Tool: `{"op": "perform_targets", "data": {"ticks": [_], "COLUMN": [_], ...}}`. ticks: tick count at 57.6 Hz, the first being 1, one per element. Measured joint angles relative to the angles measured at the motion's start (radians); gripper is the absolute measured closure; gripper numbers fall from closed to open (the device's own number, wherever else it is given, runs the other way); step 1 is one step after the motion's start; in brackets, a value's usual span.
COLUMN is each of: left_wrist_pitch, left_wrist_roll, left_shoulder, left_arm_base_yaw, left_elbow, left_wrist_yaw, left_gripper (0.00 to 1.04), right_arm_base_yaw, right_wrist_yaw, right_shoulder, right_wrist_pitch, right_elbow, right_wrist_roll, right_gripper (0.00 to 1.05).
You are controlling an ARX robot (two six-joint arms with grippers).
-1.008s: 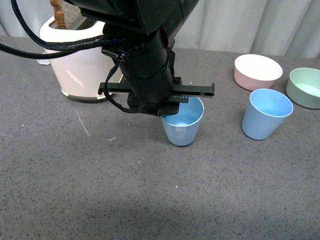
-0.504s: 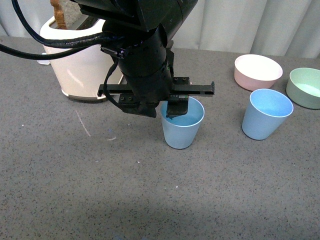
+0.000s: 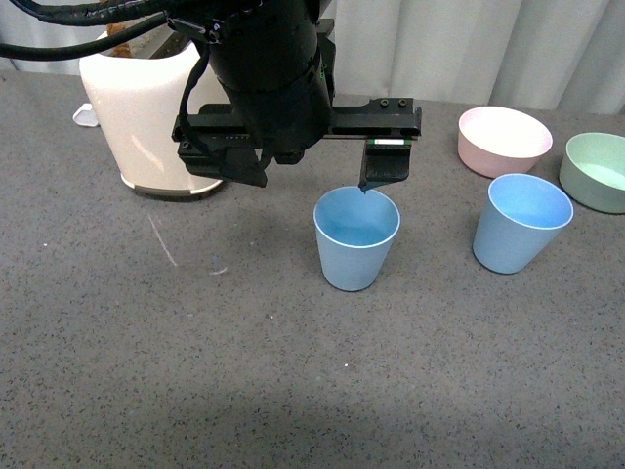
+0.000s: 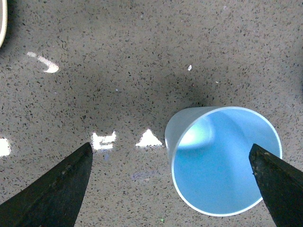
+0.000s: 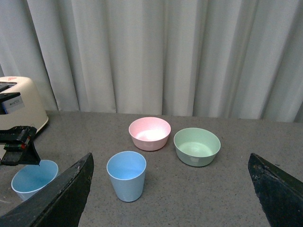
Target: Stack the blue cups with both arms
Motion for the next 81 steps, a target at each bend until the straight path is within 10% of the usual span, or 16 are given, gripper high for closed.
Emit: {"op": "perform_targets", "data": {"ticks": [17,26,33,37,50,81], "left_wrist_pitch": [0.029,0.75,1.436,1.575,1.577,1.4], "left_wrist_roll": [0.017,0.232,0.311,0.324,0.337,0.349], "left_shoulder": [0.0,-0.073,-0.199,-0.292,-0.525,-0.986], "left_arm_base_yaw": [-0.001,0.021,0.106,0.142,0.234,0.396], "left_elbow": [-0.017,-0.401,-0.751,-0.833,-1.057,-1.348], "left_wrist_yaw": [-0.026,-0.334,-0.305,-0.283,-0.189,-0.026], "left_gripper": [0.08,0.3,0.54,0.64,1.01,1.01], "right_arm_base_yaw": [0.0,0.0,0.0,0.0,0.0,0.0], "right_wrist_yaw": [0.0,0.0,0.002,0.0,0.0,0.0], "right_shoulder": [0.0,0.0,0.0,0.0,0.0,0.0], "right_wrist_pitch": [0.0,0.0,0.0,0.0,0.0,0.0], "right_elbow": [0.0,0.0,0.0,0.0,0.0,0.0], "right_wrist_roll": [0.0,0.0,0.0,0.0,0.0,0.0], "right_gripper": [0.1,0.1,0.1,0.1,0.1,0.1]}}
